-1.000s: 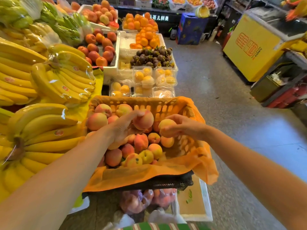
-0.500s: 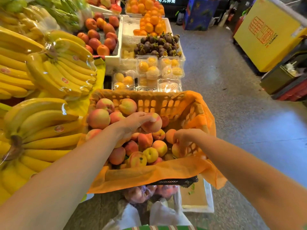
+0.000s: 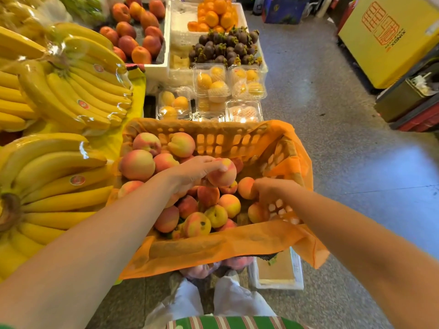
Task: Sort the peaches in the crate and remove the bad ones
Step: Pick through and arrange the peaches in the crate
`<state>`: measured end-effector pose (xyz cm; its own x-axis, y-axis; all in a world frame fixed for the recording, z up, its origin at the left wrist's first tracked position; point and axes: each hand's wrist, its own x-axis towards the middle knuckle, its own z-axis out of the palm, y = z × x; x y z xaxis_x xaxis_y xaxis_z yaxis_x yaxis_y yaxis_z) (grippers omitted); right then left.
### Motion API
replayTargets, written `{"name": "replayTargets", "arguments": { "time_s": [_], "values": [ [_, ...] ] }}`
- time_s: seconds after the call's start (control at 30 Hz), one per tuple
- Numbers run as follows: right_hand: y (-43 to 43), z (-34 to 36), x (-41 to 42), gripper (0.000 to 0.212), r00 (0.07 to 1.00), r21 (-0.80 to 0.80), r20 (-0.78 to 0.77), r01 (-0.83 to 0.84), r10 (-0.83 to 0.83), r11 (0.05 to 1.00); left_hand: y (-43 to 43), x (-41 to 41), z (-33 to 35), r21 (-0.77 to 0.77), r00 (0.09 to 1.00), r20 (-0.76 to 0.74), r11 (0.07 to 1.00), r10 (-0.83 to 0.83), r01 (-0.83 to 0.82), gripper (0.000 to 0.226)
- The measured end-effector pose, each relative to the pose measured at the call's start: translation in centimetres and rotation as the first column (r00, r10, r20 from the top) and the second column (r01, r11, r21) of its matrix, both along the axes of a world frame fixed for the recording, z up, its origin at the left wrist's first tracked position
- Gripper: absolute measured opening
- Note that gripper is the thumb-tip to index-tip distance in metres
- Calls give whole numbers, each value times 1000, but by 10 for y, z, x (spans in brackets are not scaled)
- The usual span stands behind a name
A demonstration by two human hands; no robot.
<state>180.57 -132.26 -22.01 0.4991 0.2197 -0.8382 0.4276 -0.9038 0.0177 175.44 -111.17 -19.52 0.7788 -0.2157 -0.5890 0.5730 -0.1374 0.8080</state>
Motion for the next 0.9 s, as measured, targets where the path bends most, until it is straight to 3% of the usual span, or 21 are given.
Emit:
{"name": "replayTargets", "arguments": {
  "time_s": [0.1, 0.2, 0.27, 0.37, 0.57, 0.63, 0.7, 0.73, 0.8, 0.87, 0.9],
  "values": [
    [-3, 18, 26, 36, 980, 253, -83, 194, -178, 948, -3, 0, 3, 2, 1000, -10, 1000, -22, 22, 40],
    [-5, 42, 35, 36, 907, 466, -292, 411, -302, 783, -9, -1, 6, 23, 1000, -6, 999, -25, 25, 33],
    [-8, 49, 36, 46, 820, 524, -474, 555, -320, 646, -13, -1, 8, 15, 1000, -9, 1000, -23, 23, 25],
    [-4, 53, 31, 57, 762, 546, -598, 615, -249, 569, -19, -1, 8, -24, 999, -23, 999, -38, 37, 30],
    [-3, 56, 27, 52, 794, 558, -546, 582, -266, 592, -22, 1, 4, -50, 997, -33, 996, -75, 74, 44],
    [-4, 59, 31, 52, 812, 532, -499, 562, -302, 633, -18, 2, 4, 99, 992, 46, 989, -114, 109, 42],
    [-3, 60, 37, 54, 881, 505, -344, 464, -324, 728, -9, 5, 1, 317, 969, 187, 944, -162, 97, 35],
    [-2, 59, 41, 58, 921, 467, -237, 387, -309, 795, -3, 7, -2, 469, 934, 270, 879, -235, 86, 31],
    [2, 57, 47, 64, 976, 336, -60, 216, -208, 917, 10, 13, -10, 759, 807, 366, 650, -463, 29, 30],
    [9, 56, 49, 66, 994, 207, 20, 99, -105, 973, 18, 18, -16, 879, 730, 336, 476, -595, -17, 39],
    [13, 54, 49, 67, 997, 157, 48, 48, -56, 986, 21, 19, -16, 898, 733, 320, 438, -600, -34, 41]
  ]
}}
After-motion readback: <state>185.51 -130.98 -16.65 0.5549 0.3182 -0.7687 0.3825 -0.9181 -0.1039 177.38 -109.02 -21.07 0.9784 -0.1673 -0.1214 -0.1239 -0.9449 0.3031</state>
